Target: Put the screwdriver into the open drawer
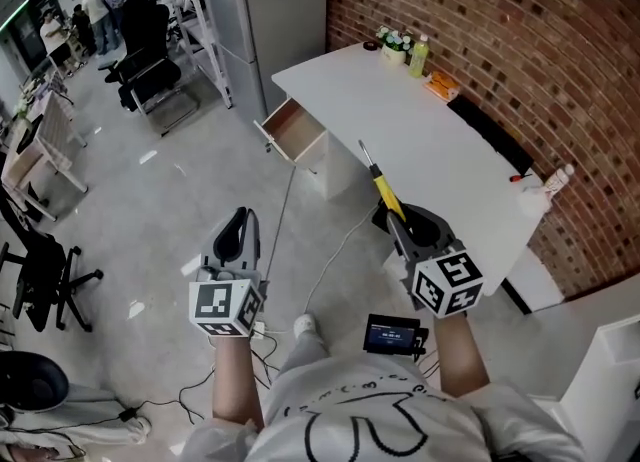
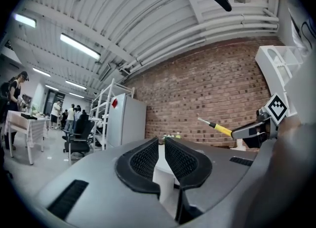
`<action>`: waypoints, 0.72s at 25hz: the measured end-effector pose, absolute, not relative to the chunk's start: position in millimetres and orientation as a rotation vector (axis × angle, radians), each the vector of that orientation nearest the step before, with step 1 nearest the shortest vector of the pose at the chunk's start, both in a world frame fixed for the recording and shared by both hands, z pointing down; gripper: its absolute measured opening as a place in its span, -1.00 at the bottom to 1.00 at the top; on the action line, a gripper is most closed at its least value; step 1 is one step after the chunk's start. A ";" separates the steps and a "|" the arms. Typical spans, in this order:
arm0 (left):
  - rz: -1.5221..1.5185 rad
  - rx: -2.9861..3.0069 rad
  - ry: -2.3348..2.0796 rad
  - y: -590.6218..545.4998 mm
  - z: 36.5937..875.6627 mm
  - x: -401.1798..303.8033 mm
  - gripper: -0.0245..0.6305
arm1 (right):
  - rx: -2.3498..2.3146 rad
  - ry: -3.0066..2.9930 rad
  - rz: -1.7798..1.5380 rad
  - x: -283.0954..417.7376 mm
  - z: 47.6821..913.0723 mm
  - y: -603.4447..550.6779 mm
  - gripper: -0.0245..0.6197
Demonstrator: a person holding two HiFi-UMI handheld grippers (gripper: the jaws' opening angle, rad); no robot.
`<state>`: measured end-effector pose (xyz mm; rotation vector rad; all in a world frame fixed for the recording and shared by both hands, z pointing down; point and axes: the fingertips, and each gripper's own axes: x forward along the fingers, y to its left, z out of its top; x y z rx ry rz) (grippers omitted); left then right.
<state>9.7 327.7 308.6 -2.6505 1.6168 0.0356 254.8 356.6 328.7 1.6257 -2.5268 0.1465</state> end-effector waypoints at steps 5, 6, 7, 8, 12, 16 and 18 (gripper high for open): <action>0.027 -2.681 1.570 271.1 308.7 -14.1 -0.78 | 1.684 -2.496 0.161 234.3 327.8 309.4 -0.70; 0.025 -2.690 1.563 260.1 308.9 -18.6 -0.78 | 1.695 -2.489 0.165 230.1 328.5 300.8 -0.70; 0.022 -2.698 1.554 249.2 308.9 -22.6 -0.78 | 1.707 -2.481 0.170 226.3 329.1 292.4 -0.70; 0.019 -2.706 1.542 238.6 308.7 -25.8 -0.78 | 1.719 -2.474 0.176 222.9 329.6 284.0 -0.70; 0.007 -2.728 1.502 203.6 308.9 -36.9 -0.78 | 1.765 -2.453 0.199 210.1 330.5 253.0 -0.70; 0.014 -2.745 1.500 180.5 313.2 -48.9 -0.78 | 1.784 -2.438 0.200 199.2 329.7 231.8 -0.70; 0.018 -2.755 1.496 171.4 314.2 -49.8 -0.78 | 1.792 -2.431 0.197 198.8 327.9 223.3 -0.70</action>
